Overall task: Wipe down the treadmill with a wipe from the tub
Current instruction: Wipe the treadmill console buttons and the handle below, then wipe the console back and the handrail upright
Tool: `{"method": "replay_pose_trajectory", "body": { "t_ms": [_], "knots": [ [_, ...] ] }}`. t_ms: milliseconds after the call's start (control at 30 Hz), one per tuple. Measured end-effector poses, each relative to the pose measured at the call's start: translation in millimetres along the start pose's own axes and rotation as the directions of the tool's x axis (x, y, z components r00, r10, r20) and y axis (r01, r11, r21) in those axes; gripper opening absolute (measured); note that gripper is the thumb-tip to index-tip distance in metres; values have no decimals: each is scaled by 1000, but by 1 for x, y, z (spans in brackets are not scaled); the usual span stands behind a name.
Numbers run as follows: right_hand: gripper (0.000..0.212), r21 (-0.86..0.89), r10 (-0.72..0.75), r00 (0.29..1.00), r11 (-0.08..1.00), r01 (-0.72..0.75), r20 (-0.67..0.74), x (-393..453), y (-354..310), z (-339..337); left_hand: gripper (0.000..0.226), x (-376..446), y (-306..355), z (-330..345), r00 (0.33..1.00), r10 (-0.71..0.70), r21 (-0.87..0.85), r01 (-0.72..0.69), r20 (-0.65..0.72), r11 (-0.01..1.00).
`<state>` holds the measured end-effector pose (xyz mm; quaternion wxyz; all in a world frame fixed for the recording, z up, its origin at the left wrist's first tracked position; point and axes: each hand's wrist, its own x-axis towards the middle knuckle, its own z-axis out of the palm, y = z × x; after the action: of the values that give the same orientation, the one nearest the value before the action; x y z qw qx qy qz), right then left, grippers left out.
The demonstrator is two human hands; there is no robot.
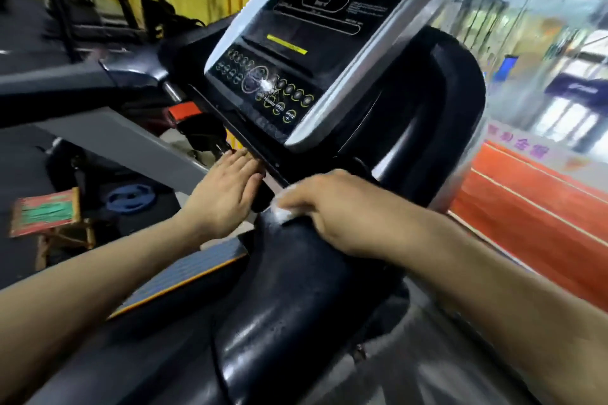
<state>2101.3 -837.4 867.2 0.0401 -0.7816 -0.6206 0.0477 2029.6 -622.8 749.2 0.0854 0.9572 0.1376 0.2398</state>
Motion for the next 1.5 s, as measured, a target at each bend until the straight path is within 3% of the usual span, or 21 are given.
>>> {"method": "replay_pose_trajectory", "body": {
  "t_ms": [100,200,300,367,400,500,633,700,867,1000,1167,1333,1500],
  "knots": [
    [30,9,-125,990,992,124,63,5,-23,9,62,-1,11,-19,987,-93,-75,104,134,992],
    [34,-1,-252,967,968,252,27,-24,-25,12,41,-4,36,-40,954,-236,-211,272,184,939],
    [32,83,-269,959,958,276,-85,-55,13,7,29,-21,73,-54,941,-312,-299,337,129,893],
    [34,141,-225,933,952,272,-280,-70,44,12,25,-39,104,-64,950,-302,-313,311,78,898],
    [36,157,-203,887,944,290,-414,-78,56,17,26,-47,122,-70,956,-287,-322,289,57,902],
    [32,83,-180,663,935,345,-727,-91,80,38,33,-62,177,-78,972,-236,-350,225,11,910],
    [48,58,-95,503,959,279,-859,-95,107,58,48,-54,226,-77,993,-114,-292,113,14,950],
    [53,108,-8,468,969,221,-884,-100,118,60,58,-45,238,-74,996,-76,-230,82,36,970],
    [52,206,126,493,972,112,-861,-104,157,51,66,-18,257,-51,998,17,-75,-12,62,997],
    [60,347,227,546,929,127,-807,-104,176,52,73,-6,277,-24,997,-81,60,81,-8,995],
    [52,354,254,428,919,172,-867,-95,189,59,72,15,292,-13,990,-112,168,125,-85,978],
    [44,362,269,365,908,213,-891,-85,213,57,69,37,299,-4,985,-97,223,127,-140,966],
    [58,363,286,315,905,223,-905,-69,255,23,66,75,312,7,977,-63,273,118,-203,955]
  ]
}}
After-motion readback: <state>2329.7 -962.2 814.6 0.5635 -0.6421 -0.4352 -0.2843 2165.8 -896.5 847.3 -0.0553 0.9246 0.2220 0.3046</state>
